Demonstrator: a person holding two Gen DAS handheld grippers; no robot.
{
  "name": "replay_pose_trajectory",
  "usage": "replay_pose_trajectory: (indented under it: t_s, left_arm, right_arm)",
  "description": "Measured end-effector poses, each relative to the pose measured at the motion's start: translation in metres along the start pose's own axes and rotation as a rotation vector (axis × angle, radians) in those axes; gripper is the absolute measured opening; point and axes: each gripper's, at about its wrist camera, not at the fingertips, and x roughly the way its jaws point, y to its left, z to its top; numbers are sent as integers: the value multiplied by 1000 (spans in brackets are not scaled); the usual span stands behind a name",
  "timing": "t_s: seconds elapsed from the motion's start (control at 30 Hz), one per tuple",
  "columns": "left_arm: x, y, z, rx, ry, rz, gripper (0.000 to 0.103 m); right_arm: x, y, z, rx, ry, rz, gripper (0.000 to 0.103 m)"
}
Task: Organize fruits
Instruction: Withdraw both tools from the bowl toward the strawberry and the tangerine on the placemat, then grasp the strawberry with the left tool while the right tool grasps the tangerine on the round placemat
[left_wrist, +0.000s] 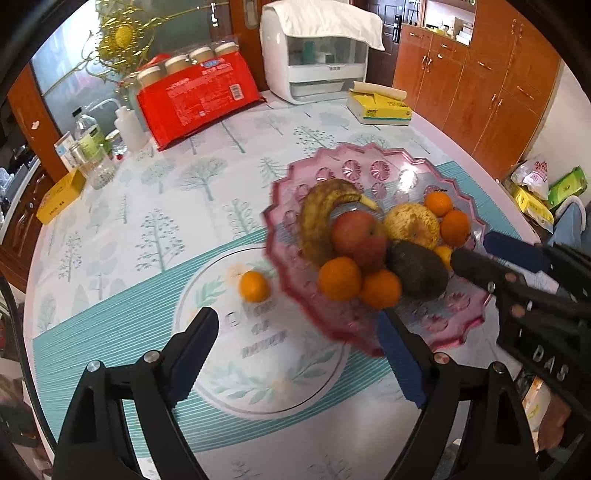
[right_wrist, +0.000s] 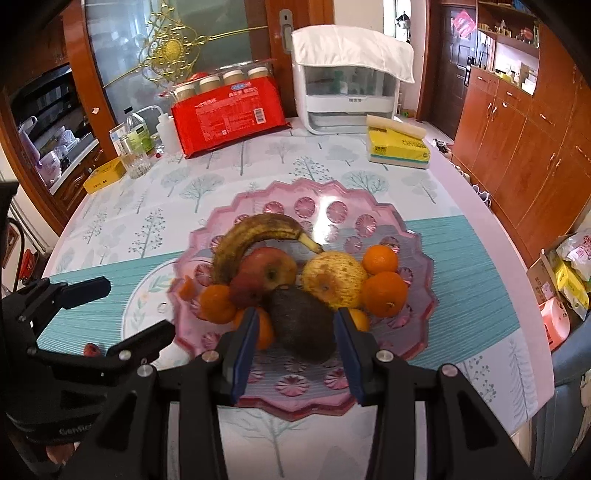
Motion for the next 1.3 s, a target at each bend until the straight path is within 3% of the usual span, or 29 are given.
replay_pose_trajectory:
  t_s: [0.13,0.4,0.63,0.83,1.07,1.3]
  left_arm:
    - [-10,32,-24,-8,1,29,87]
    - [-8,110,-80,-112,82,74,87]
    - [0,154,-113,-171,99,47,87]
    - [18,170,-130,-181,147,11,85]
    - [36,176,-133,-194,177,-44,70]
    - [54,169,-134,-149,211,-91,33]
  right_arm:
    - [-3,25,-1,-11,-12,11,43]
    - [3,87,-9,-16,-12,62,43]
    - [16,126,-24,-2,16,78,43]
    - [28,142,-39,21,47,72,43]
    - [43,148,-49,66,79,69,43]
    - [56,152,-52,105,77,71,43]
